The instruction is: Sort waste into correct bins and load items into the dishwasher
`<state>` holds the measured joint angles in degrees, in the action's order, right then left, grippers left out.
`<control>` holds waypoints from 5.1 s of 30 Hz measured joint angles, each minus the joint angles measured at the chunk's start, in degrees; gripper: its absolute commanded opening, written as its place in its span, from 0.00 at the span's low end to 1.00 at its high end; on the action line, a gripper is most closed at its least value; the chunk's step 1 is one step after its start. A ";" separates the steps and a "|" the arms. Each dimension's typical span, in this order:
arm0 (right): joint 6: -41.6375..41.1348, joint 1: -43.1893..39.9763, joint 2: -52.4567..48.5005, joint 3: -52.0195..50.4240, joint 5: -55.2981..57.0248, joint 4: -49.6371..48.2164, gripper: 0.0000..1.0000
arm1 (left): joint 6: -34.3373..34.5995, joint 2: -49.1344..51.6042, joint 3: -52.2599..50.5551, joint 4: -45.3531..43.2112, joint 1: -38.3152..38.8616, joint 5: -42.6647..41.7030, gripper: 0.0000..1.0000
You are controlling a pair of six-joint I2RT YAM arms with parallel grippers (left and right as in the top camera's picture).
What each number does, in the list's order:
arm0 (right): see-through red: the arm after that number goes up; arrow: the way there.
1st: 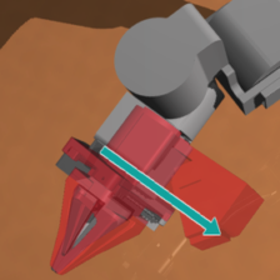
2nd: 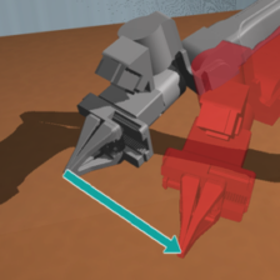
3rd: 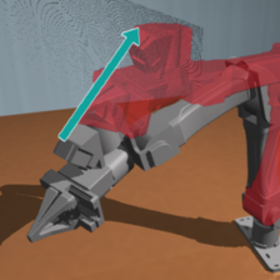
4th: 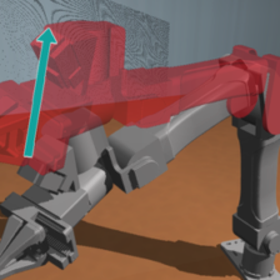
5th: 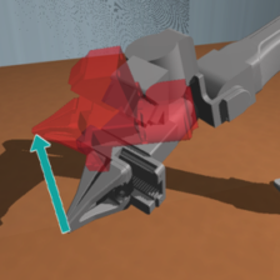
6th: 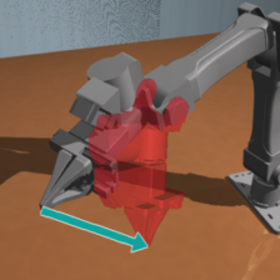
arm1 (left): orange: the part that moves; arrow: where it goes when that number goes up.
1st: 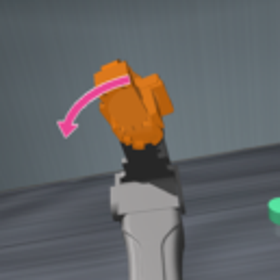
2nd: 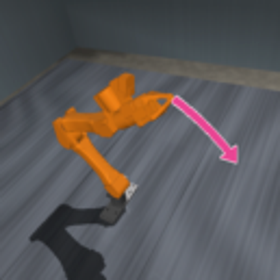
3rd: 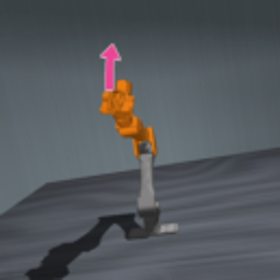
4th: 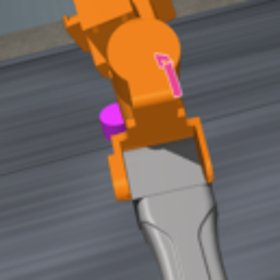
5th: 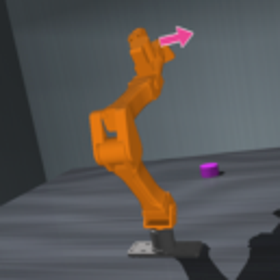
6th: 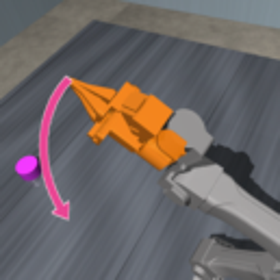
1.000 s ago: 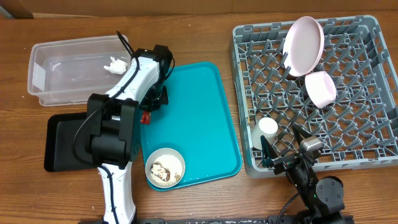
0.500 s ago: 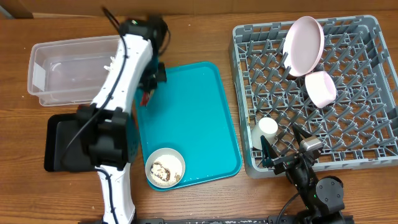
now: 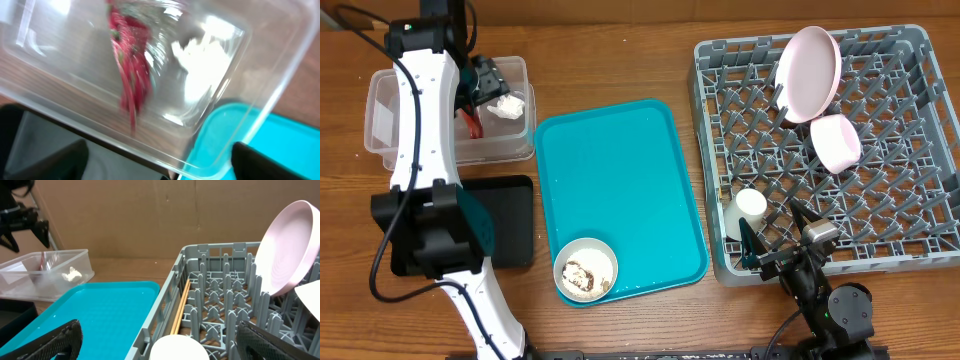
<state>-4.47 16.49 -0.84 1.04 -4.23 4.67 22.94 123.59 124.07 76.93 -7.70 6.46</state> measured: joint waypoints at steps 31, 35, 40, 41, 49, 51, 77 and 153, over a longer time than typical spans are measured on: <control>-0.02 0.00 0.00 0.00 -0.02 -0.02 1.00 | -1.86 -21.24 -22.01 12.41 29.33 -9.94 0.88; -0.02 0.00 0.00 0.00 0.00 0.00 1.00 | -1.07 -21.20 -32.28 4.52 36.92 -9.73 0.95; 0.00 0.00 0.00 0.00 0.00 0.02 1.00 | -0.55 -21.18 -41.27 -4.57 41.97 -9.29 0.93; 0.00 0.00 0.00 0.00 0.00 0.04 1.00 | -0.46 -21.18 -43.17 -5.81 42.34 -9.27 0.90; 0.00 0.00 0.00 0.00 0.00 0.02 1.00 | 1.86 -21.16 -55.82 -13.53 42.60 -8.44 0.51; 0.00 0.00 0.00 0.00 0.00 0.00 1.00 | 2.82 -21.14 -58.14 -15.34 42.60 -8.15 0.52; -0.02 0.00 0.00 0.00 0.00 0.04 1.00 | 9.66 -21.18 -47.06 6.12 42.60 -6.69 0.53; -0.04 0.00 0.00 0.00 -0.02 0.00 1.00 | -6.60 5.14 -27.67 -36.46 19.56 -4.50 0.04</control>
<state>-4.51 16.49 -0.84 1.04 -4.25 4.67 16.34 128.73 96.40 40.47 11.86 1.96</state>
